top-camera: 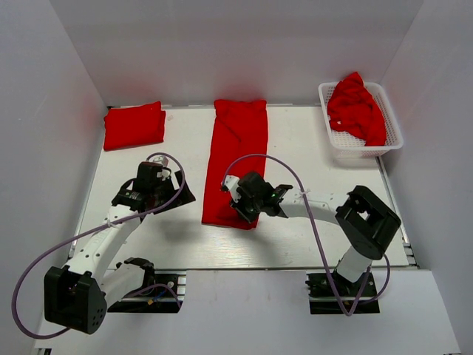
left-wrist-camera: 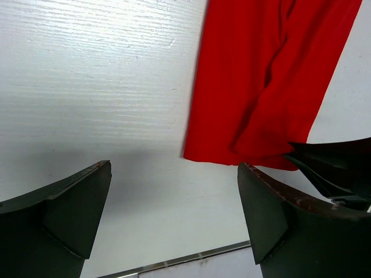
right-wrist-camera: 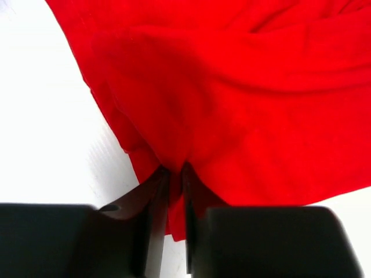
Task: Fold and stack the t-shirts
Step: Rotate the tshirt 90 degrees, then grab the bottom of the folded rectangular tshirt with both arms
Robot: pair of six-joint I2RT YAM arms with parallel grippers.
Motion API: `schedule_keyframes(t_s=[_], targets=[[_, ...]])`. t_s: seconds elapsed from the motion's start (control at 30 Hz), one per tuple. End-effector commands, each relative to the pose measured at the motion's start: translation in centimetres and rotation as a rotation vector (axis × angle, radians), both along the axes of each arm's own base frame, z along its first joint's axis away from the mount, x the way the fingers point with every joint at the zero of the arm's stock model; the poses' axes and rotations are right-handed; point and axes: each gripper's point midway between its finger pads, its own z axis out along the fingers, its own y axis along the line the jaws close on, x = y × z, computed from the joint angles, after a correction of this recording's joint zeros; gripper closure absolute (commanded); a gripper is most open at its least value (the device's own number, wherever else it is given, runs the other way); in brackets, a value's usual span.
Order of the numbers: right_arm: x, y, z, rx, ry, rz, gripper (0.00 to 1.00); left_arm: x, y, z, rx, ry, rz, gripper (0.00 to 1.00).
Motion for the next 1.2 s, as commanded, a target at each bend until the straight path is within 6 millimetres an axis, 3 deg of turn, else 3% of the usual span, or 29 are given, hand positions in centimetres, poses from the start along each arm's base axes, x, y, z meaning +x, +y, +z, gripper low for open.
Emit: schedule_keyframes(t_s=[0.0, 0.13, 0.3, 0.37, 0.57, 0.73, 0.77, 0.87, 0.9, 1.03, 1.17], targets=[[0.7, 1.8, 3.5, 0.094, -0.054, 0.005, 0.84, 0.4, 0.0, 0.8, -0.003, -0.028, -0.006, 0.0], [0.2, 1.2, 3.6, 0.07, -0.043, 0.007, 0.94, 0.4, 0.0, 0.2, 0.002, -0.007, -0.006, 0.0], [-0.9, -1.6, 3.1, -0.02, -0.049, -0.017, 0.99, 0.6, 0.0, -0.2, 0.011, 0.002, -0.013, 0.0], [-1.0, -1.9, 4.1, -0.002, -0.068, -0.025, 1.0, 0.5, -0.2, -0.4, 0.007, 0.014, -0.019, 0.0], [-2.8, -3.3, 2.5, -0.031, -0.031, -0.01, 1.0, 0.5, -0.5, -1.4, -0.002, 0.046, -0.032, 0.0], [-2.9, -4.9, 0.6, -0.097, -0.03, -0.051, 0.98, 0.5, -0.5, -1.7, 0.0, 0.055, -0.032, 0.0], [-3.3, -5.3, 0.1, -0.107, -0.017, -0.051, 0.94, 0.5, -0.5, -1.7, 0.0, 0.055, -0.032, 0.0], [-4.4, -5.2, -0.3, -0.087, 0.024, -0.031, 0.5, 0.5, -0.6, -1.7, 0.002, 0.064, -0.032, 0.0], [-4.9, -4.8, 0.1, -0.058, 0.031, -0.005, 0.1, 0.3, -0.5, -1.8, 0.005, 0.075, -0.032, 0.0], [-5.2, -4.6, 2.0, 0.004, 0.019, -0.027, 0.1, 0.2, -0.6, -1.5, 0.001, 0.074, -0.045, 0.0], [-4.1, -3.7, 6.1, 0.136, -0.022, -0.126, 0.1, 0.3, -1.4, -1.5, -0.01, 0.073, -0.099, 0.0]])
